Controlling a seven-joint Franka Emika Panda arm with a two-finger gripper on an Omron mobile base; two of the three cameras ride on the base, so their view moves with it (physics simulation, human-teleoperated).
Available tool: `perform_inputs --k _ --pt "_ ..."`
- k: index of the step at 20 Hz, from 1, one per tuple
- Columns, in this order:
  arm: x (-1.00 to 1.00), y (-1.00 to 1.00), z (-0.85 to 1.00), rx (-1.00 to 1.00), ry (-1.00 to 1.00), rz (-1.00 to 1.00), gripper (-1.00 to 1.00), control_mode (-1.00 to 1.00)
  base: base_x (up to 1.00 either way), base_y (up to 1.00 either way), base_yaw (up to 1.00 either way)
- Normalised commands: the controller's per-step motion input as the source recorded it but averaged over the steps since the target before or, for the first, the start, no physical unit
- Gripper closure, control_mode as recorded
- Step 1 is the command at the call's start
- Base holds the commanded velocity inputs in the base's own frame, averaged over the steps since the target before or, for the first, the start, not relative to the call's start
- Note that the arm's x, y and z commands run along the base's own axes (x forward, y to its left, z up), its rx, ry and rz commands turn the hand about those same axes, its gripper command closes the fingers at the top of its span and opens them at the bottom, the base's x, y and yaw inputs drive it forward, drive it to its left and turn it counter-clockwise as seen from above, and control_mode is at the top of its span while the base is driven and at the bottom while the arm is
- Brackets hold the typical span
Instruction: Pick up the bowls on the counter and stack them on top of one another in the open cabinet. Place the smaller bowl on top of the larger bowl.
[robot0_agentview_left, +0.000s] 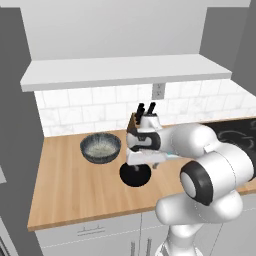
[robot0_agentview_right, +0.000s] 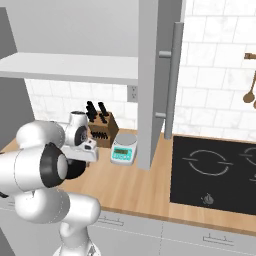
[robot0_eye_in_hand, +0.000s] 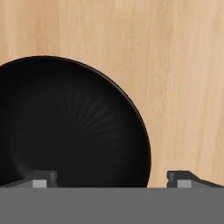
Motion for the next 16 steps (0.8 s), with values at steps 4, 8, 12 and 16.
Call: perform_inputs --k 4,8,12,16 --pt "0.0 -0.04 -0.19 0.0 -0.02 0.0 -1.0 -1.0 0.0 0.0 0.0" --pt "0.0 0.0 -0.25 0.0 -0.06 0.0 -1.0 -1.0 0.0 0.0 0.0" --pt "0.0 -0.03 -0.29 0.0 -0.09 0.0 -1.0 -1.0 0.0 0.0 0.0" --pt "0.0 -0.02 -0.19 0.03 -0.09 0.0 -1.0 -1.0 0.0 0.0 0.0"
